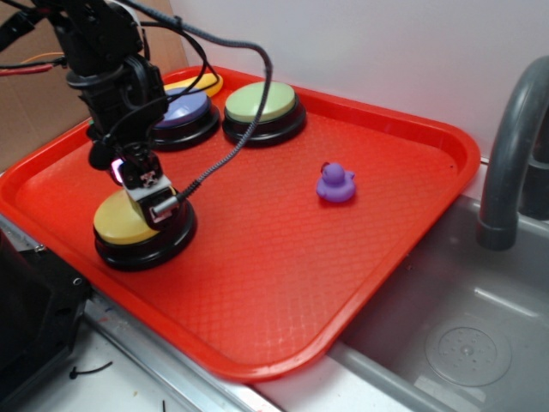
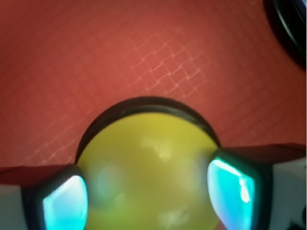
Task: Push the yellow button.
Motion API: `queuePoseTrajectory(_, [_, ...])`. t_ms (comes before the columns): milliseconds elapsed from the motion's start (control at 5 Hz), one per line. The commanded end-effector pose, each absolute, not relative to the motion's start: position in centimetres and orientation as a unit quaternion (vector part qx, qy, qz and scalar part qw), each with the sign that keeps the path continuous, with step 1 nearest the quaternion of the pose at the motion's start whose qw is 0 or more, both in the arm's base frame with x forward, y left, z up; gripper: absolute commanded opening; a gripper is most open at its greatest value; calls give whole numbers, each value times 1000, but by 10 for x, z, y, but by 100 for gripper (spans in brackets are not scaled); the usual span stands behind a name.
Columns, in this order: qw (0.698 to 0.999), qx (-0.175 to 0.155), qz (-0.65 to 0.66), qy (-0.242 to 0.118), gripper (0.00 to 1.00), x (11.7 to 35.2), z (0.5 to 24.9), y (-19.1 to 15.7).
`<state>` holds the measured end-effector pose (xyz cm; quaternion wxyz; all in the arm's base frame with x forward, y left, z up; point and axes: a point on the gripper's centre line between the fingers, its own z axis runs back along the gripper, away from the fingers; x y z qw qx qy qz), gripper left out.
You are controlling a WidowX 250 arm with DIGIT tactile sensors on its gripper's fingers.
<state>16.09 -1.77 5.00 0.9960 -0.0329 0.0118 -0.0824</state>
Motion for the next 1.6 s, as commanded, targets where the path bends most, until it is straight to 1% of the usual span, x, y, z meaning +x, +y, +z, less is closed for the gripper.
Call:
queuePoseTrajectory(0, [998,-42,-47,3,100,154,97,-13])
queuePoseTrajectory(200, [998,-54,-33,-2,100,154,123,-11])
queuePoseTrajectory(400, [998,-63,-31,-3,100,154,135,-10])
queuePoseTrajectory(800, [998,-59,-14,-5,100,155,154,-5])
queuePoseTrajectory(1400, [998,-56,3,-19,100,158,184,1])
